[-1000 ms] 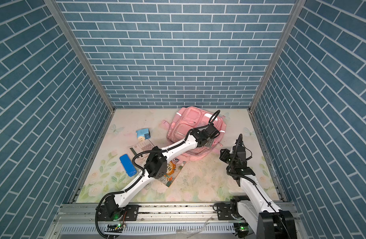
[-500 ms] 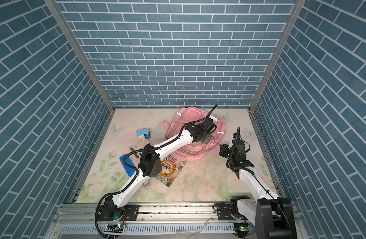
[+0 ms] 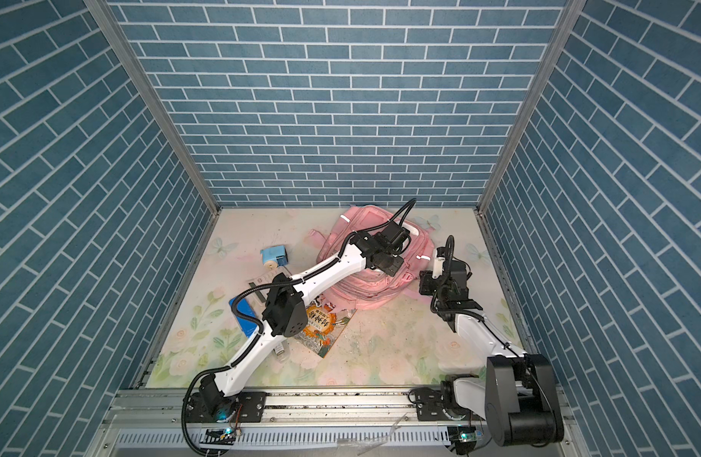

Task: Pack books, pencil case, and school supplies into a backpack
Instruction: Unzip the student bag at the top-center of the table.

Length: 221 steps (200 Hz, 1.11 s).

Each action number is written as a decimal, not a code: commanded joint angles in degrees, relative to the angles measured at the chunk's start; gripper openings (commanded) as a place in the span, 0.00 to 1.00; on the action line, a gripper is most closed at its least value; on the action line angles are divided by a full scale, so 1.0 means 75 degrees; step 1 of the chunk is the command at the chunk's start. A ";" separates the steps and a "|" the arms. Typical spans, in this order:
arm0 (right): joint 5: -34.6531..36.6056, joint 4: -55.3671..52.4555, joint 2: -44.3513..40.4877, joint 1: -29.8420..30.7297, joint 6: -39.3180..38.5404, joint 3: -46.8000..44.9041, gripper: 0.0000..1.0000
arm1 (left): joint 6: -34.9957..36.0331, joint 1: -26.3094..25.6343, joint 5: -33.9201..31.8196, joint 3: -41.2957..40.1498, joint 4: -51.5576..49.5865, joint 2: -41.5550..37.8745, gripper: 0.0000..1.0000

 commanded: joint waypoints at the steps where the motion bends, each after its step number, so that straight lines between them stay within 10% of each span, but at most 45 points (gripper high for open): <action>1: -0.0192 0.0445 0.0236 -0.0034 -0.1420 0.0192 0.34 | 0.0385 0.0050 0.0367 0.0045 -0.0169 -0.0597 0.00; 78: -0.1259 0.1193 0.0257 -0.0147 -0.4054 -0.0222 0.37 | 0.0596 0.0153 0.0559 0.0009 0.0137 -0.1083 0.00; 221: -0.3164 0.4293 -0.0515 -0.0922 -0.3704 -0.1962 0.35 | 0.0710 0.0473 0.1277 0.0016 0.0764 -0.2062 0.00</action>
